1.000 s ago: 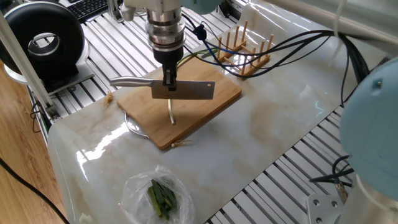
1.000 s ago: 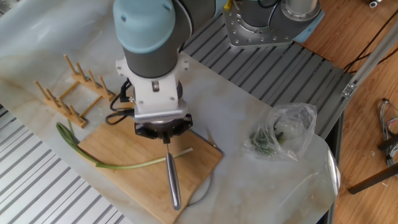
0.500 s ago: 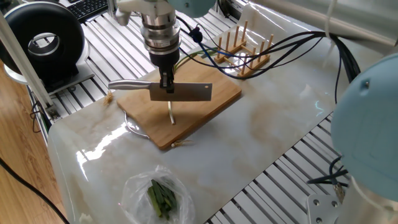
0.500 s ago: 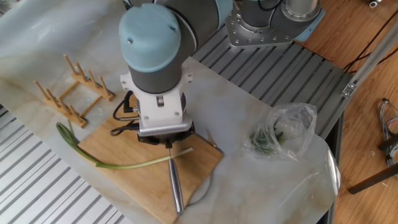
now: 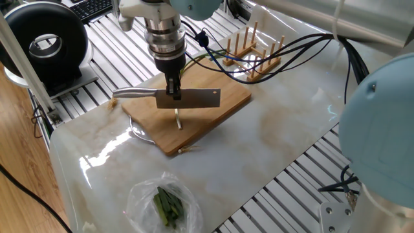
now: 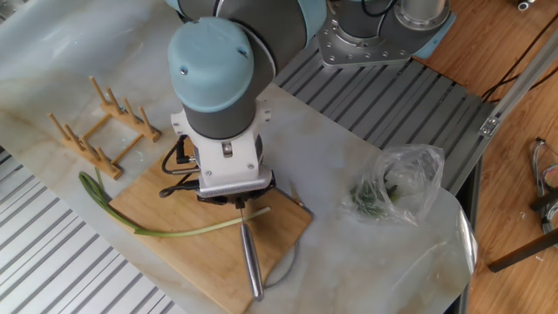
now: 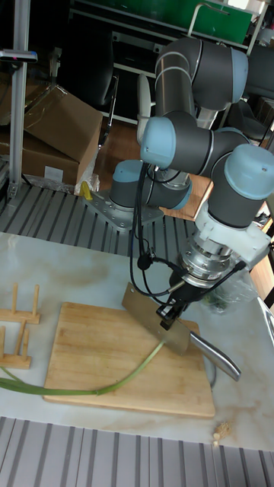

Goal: Chop the green garlic

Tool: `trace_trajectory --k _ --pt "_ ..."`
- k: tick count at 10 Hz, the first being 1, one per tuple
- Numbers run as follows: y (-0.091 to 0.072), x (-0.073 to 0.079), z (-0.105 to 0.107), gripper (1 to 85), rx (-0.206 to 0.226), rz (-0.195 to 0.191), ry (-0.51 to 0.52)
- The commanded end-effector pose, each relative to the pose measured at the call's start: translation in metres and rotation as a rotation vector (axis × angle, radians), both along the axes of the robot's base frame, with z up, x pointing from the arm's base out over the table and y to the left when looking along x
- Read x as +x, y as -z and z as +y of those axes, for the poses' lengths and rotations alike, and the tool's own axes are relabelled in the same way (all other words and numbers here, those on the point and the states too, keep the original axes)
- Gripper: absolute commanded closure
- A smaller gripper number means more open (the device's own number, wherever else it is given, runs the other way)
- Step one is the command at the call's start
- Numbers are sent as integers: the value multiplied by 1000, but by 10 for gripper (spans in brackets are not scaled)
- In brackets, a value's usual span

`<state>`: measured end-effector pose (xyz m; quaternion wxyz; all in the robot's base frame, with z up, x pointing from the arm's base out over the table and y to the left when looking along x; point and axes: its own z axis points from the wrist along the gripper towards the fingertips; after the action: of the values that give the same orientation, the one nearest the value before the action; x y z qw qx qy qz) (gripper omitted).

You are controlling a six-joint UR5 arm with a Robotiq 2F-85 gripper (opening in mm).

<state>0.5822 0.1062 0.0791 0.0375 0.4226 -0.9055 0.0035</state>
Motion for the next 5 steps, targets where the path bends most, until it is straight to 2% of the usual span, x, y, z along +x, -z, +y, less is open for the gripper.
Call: trace_trajectory --k 1,5 --pt "3 -3 7 843 24 11 -5" --pt "2 0 6 843 23 0 12"
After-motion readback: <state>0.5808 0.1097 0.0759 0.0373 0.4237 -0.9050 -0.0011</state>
